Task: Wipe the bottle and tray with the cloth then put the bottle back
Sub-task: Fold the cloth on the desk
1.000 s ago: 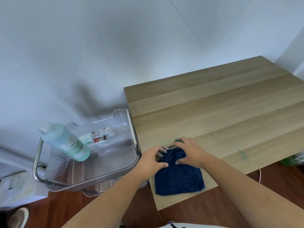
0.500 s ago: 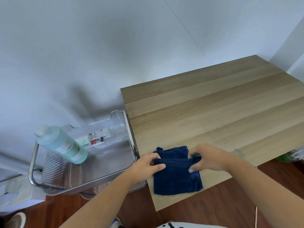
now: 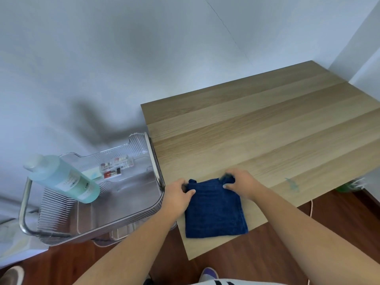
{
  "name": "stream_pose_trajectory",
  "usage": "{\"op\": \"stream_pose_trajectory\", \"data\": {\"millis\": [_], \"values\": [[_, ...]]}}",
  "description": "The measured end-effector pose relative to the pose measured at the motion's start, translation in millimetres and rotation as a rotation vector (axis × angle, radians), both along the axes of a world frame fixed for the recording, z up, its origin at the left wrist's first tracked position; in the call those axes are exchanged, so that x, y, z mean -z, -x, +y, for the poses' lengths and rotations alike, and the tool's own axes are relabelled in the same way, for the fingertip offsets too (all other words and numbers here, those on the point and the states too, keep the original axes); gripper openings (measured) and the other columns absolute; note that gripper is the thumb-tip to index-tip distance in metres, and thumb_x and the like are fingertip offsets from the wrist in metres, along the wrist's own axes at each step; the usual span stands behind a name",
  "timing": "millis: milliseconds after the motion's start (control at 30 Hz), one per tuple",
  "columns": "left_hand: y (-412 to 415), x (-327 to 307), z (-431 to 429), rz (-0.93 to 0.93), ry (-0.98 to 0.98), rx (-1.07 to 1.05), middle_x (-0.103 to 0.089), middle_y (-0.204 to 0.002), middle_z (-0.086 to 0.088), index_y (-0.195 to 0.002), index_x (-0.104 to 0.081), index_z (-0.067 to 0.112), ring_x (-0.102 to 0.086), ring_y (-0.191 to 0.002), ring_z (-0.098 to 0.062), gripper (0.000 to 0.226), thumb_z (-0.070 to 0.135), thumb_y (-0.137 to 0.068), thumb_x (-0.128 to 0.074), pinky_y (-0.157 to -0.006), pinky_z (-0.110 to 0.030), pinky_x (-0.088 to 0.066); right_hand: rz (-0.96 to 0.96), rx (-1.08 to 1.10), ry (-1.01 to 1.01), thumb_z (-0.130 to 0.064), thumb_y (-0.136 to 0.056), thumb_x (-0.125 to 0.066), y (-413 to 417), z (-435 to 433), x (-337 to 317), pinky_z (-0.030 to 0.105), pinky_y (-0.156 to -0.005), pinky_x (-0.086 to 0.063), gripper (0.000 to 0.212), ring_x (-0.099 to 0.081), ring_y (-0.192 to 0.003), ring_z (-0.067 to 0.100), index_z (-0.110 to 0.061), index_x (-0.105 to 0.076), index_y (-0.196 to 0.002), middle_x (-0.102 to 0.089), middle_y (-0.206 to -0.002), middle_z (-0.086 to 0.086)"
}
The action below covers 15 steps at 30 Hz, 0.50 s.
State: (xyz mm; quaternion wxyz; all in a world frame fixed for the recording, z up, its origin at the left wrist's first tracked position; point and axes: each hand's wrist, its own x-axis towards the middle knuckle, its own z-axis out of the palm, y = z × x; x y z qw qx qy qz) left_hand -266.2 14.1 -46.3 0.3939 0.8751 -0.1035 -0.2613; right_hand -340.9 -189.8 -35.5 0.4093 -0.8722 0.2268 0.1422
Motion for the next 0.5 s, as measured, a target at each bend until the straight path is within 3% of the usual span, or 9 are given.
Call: {"op": "stream_pose_trajectory", "data": {"millis": [100, 167, 233, 300, 367, 500], "values": [[3.1, 3.1, 4.0, -0.149, 0.002, 0.033, -0.056, -0.097, 0.01, -0.104, -0.054, 0.024, -0.056, -0.094, -0.011, 0.022, 0.022, -0.087, -0.067, -0.075, -0.016, -0.045, -0.112, 0.029, 0.221, -0.012, -0.086, -0.066, 13.3, 7.3, 6.5, 0.027, -0.096, -0.043, 0.03, -0.054, -0.11, 0.018, -0.018, -0.063, -0.115, -0.06, -0.111, -0.001], [8.4, 6.7, 12.9, -0.447, -0.119, 0.277, -0.051, -0.12, 0.007, -0.124, -0.048, 0.024, -0.049, -0.112, -0.012, 0.039, 0.032, -0.088, -0.062, -0.096, -0.026, -0.041, -0.233, 0.073, 0.458, -0.018, -0.087, -0.064, 30.4, 19.1, 8.4, 0.031, -0.098, -0.041, 0.033, -0.051, -0.111, 0.02, -0.018, -0.059, -0.12, -0.058, -0.116, 0.001], [12.6, 12.9, 25.1, -0.647, -0.271, 0.602, -0.038, -0.146, 0.005, -0.141, -0.036, 0.025, -0.034, -0.135, -0.016, 0.056, 0.048, -0.092, -0.048, -0.112, -0.035, -0.026, -0.305, 0.078, 0.524, -0.023, -0.088, -0.061, 51.6, 37.2, 13.4, 0.034, -0.099, -0.042, 0.033, -0.052, -0.113, 0.021, -0.019, -0.058, -0.121, -0.058, -0.119, 0.001], [12.8, 20.4, 36.4, -0.651, -0.386, 0.784, -0.006, -0.162, 0.007, -0.152, -0.012, 0.029, -0.004, -0.148, -0.014, 0.067, 0.059, -0.094, -0.029, -0.118, -0.037, -0.004, -0.216, -0.02, 0.528, -0.034, -0.093, -0.053, 68.8, 53.8, 22.7, 0.036, -0.11, -0.034, 0.046, -0.042, -0.132, 0.021, -0.022, -0.046, -0.136, -0.048, -0.141, 0.0], [12.9, 29.4, 42.8, -0.625, -0.415, 0.815, 0.016, -0.158, 0.01, -0.15, 0.009, 0.032, 0.015, -0.146, -0.011, 0.07, 0.064, -0.093, -0.014, -0.118, -0.037, 0.007, -0.091, -0.134, 0.544, -0.044, -0.098, -0.038, 74.2, 57.9, 35.0, 0.035, -0.119, -0.016, 0.058, -0.017, -0.147, 0.017, -0.025, -0.021, -0.15, -0.02, -0.159, -0.003], [23.6, 35.4, 44.4, -0.614, -0.436, 0.698, 0.022, -0.154, 0.011, -0.148, 0.016, 0.033, 0.019, -0.141, -0.008, 0.072, 0.067, -0.088, -0.004, -0.116, -0.034, 0.007, -0.052, -0.288, 0.576, -0.046, -0.1, -0.023, 53.4, 40.9, 42.5, 0.038, -0.12, 0.005, 0.06, 0.013, -0.146, 0.008, -0.028, 0.002, -0.152, 0.007, -0.161, -0.009]]}}
